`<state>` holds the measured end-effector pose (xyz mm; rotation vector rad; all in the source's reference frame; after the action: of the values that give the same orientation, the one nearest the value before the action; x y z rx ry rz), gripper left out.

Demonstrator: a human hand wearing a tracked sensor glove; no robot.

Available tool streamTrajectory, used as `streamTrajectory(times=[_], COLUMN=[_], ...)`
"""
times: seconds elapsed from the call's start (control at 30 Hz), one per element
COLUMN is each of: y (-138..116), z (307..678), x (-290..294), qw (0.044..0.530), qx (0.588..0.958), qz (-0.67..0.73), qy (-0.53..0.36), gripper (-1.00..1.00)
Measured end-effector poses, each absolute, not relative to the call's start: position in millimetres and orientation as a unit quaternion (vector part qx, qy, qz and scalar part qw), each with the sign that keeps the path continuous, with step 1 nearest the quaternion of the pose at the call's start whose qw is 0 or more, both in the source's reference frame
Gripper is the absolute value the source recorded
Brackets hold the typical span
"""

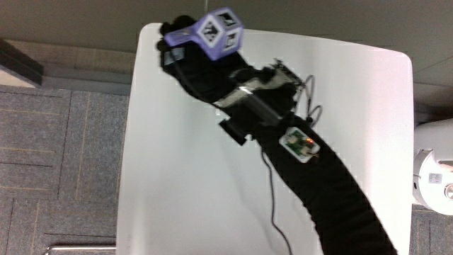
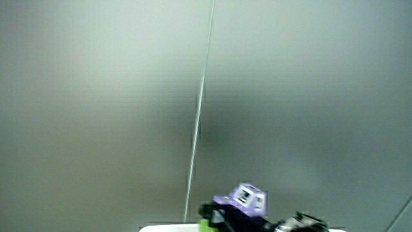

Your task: Place green brick

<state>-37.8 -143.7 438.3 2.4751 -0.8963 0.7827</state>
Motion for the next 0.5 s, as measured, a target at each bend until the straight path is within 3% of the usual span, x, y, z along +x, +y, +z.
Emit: streamTrajectory(times=[0.27, 0.5], y=[-142, -141], z=[441, 471], x=[-48, -59], qw=[0.211, 0.236], qx=[0.885, 0.899], qz=[0.266, 0.226], qy=[-0.32, -0.293], gripper=[0.0, 0.0])
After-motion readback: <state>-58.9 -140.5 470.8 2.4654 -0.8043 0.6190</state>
